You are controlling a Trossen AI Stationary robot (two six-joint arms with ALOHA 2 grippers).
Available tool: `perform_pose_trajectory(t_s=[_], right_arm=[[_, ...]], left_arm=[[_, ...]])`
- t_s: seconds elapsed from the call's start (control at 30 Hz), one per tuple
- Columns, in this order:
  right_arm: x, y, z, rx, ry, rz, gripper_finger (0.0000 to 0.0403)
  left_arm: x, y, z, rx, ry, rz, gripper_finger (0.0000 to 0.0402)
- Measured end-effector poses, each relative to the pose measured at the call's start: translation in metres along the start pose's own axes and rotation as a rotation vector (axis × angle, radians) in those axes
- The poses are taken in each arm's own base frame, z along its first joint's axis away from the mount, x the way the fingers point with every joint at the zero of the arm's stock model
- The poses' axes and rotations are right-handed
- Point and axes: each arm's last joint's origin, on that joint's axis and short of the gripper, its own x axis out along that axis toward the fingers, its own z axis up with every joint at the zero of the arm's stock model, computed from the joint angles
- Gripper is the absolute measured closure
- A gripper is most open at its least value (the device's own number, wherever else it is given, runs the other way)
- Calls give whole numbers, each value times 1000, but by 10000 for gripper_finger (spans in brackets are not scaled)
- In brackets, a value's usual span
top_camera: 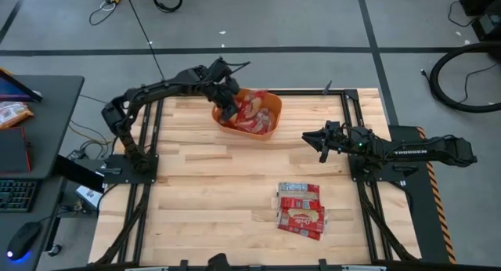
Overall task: Sort popcorn bags into baskets
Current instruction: Put the red popcorn bag into the orange bin
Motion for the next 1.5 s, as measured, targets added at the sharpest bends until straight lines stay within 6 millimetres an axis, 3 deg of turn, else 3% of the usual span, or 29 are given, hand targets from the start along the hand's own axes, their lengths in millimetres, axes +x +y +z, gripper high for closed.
perform_pose_trajectory(t_s=[0.23, 0.47, 0.63, 0.77, 0.87, 0.97, 1.17, 1.33, 1.5], right_arm=[[0, 0, 0, 0, 0, 0, 313], [0, 0, 0, 0, 0, 0, 313], [0, 0, 0, 0, 0, 0, 313], [0, 0, 0, 0, 0, 0, 313], [0, 0, 0, 0, 0, 0, 313], [0, 0, 0, 0, 0, 0, 313], [0, 0, 0, 0, 0, 0, 313], [0, 0, 0, 0, 0, 0, 313], [0, 0, 0, 0, 0, 0, 313]], left_arm=[[-10, 21, -10, -109, 57, 63, 395], [-8, 19, -15, -84, 144, 287, 340], [-2, 4, -11, 68, 184, 389, 299], [9, -28, -14, 345, 312, 370, 292], [25, -48, -17, 449, 391, 523, 296], [40, -55, -16, 317, 332, 614, 298], [54, -50, -7, 57, 152, 607, 290], [48, -26, 3, -193, 16, 427, 259], [55, 0, -5, -362, 53, 456, 220]])
